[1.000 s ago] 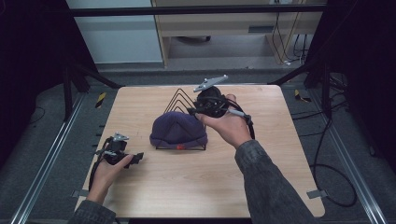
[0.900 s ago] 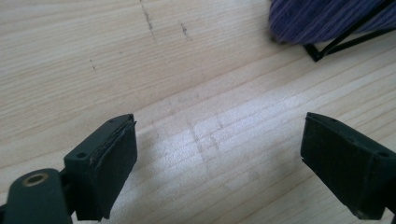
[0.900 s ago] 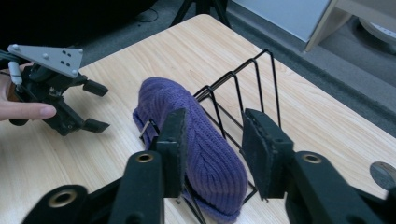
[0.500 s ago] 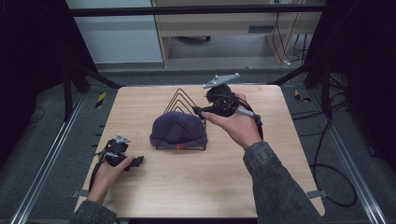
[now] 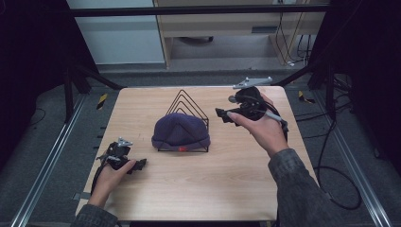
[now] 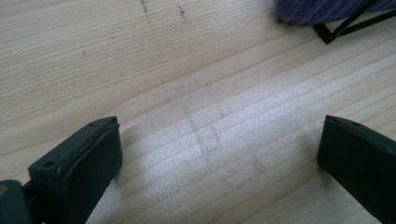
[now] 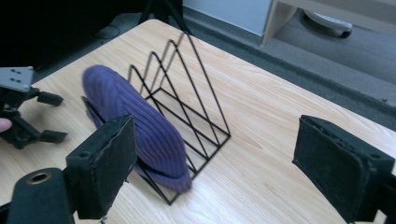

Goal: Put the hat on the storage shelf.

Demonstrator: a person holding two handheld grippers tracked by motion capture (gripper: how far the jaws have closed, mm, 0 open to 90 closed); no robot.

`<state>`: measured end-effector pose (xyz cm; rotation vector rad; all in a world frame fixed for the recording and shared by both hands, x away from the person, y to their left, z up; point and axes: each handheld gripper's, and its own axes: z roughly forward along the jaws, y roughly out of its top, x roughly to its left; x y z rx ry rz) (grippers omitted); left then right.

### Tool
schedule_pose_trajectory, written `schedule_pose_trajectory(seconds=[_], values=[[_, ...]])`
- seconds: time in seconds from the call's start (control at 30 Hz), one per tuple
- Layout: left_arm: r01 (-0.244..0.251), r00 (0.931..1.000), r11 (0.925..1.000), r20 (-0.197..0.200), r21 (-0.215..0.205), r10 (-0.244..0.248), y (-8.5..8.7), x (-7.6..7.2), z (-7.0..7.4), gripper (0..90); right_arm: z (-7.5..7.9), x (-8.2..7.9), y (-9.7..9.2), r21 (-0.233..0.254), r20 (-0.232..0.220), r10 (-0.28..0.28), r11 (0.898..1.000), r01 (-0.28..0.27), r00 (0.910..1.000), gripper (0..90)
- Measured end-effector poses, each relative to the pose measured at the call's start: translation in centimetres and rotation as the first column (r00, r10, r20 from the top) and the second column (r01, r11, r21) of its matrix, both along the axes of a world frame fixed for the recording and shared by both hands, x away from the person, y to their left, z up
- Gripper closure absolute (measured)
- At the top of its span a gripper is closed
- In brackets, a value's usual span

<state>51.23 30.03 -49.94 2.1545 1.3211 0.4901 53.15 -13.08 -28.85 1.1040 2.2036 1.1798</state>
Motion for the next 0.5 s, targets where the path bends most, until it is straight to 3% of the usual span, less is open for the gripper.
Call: schedule_pose_trajectory(seconds=[0.5], values=[[0.0,1.0,1.0,0.003,-0.002,0.0,0.1,-0.3,0.0,0.0,-4.1,-0.5,-5.8,0.04,-0.047,-0.089,0.995,0.091,0.9949,9.2]])
